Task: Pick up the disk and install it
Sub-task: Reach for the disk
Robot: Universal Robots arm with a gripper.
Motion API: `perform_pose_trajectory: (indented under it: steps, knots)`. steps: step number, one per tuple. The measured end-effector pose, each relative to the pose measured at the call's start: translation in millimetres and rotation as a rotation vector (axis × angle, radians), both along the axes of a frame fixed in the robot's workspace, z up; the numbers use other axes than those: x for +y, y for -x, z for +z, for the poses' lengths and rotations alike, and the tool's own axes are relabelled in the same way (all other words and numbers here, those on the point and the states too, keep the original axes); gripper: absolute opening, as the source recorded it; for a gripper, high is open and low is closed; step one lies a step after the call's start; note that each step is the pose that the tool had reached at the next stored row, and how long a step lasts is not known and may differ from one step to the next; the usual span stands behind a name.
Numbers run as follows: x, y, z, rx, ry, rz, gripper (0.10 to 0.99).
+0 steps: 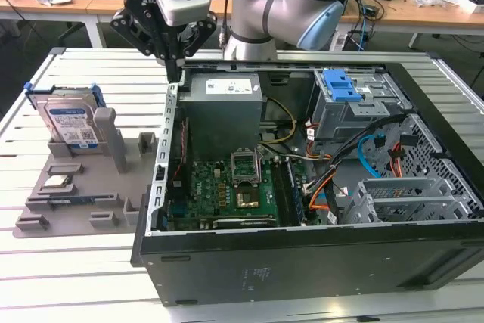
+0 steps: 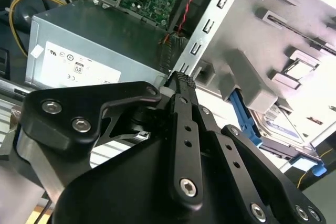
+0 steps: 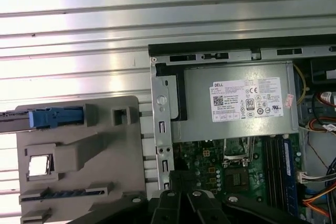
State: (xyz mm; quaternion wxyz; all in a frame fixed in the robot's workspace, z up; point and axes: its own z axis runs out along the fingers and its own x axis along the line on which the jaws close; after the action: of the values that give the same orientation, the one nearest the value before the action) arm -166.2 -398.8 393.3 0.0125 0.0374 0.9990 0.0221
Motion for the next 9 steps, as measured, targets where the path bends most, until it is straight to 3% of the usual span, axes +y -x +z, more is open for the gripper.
perform_pose_trajectory:
  steps: [9]
  knots:
    - [0.0, 17.3, 0.0, 0.0, 0.0, 0.0, 0.106]
